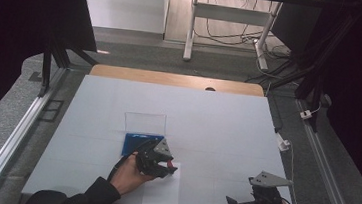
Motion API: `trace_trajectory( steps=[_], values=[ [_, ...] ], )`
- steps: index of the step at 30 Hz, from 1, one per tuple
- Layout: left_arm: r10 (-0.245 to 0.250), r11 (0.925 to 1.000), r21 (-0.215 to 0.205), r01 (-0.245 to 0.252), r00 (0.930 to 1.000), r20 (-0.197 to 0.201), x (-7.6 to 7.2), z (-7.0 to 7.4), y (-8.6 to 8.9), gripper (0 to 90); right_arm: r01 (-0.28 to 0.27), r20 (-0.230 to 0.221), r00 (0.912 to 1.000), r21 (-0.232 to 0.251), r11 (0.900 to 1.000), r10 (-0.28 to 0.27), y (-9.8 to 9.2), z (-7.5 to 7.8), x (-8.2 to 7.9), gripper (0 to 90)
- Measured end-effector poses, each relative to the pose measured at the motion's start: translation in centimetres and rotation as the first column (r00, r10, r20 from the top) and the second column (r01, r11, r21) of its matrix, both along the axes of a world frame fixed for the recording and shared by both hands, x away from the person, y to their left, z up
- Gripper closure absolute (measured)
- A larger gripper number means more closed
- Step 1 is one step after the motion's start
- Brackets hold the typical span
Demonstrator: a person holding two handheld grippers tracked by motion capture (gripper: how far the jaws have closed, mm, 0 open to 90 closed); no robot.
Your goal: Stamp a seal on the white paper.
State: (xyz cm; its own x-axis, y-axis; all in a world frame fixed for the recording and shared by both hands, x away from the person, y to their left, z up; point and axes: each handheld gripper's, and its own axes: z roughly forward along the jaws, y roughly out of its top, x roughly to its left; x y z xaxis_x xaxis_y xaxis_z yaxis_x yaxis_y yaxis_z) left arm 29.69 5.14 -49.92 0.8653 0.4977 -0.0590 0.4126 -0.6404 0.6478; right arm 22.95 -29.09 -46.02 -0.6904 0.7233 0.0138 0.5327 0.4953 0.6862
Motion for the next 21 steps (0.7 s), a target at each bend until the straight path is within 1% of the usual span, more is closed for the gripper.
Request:
trace_trajectory(
  steps=[2,4,5,7,9,10,15,21],
  values=[
    [0.003,1.0000,0.002,-0.003,1.0000,-0.002,0.1,-0.2,-0.1,58.1,0.000,0.000,1.0000,0.000,1.000,0.000,0.0,0.0,0.0,0.1],
    [0.005,0.9999,0.014,-0.005,1.0000,0.000,0.2,-0.5,-0.3,58.2,0.000,0.000,1.0000,0.000,1.000,0.000,0.0,0.0,0.0,0.1],
    [0.004,1.0000,0.008,-0.004,1.0000,0.003,0.2,-0.6,-0.3,58.2,0.000,0.000,1.0000,0.001,1.000,0.000,0.0,0.0,0.0,0.1],
    [0.005,0.9999,0.015,-0.005,1.0000,0.001,0.2,-0.6,-0.3,58.2,-0.001,0.000,1.0000,0.001,1.000,0.001,0.0,0.0,0.0,0.1],
    [-0.004,0.9995,0.031,0.003,0.9999,0.015,0.1,-0.6,-0.5,58.3,0.000,-0.002,1.0000,0.002,1.000,0.000,0.0,0.0,0.0,0.1],
    [0.001,0.9994,0.034,-0.002,0.9998,0.017,0.0,-0.6,-0.6,58.4,-0.001,-0.001,1.0000,0.001,1.000,0.001,0.0,0.0,0.0,0.1],
    [0.014,0.9994,0.032,-0.014,0.9998,0.017,-0.1,-0.7,-0.6,58.6,0.001,-0.003,1.0000,0.000,1.000,-0.001,0.0,0.0,0.0,0.1],
    [0.023,0.9983,0.052,-0.026,0.9976,0.066,-0.8,-0.8,-1.0,58.8,0.001,-0.007,1.0000,0.001,1.000,-0.001,0.1,0.0,0.0,0.1]
  ],
)
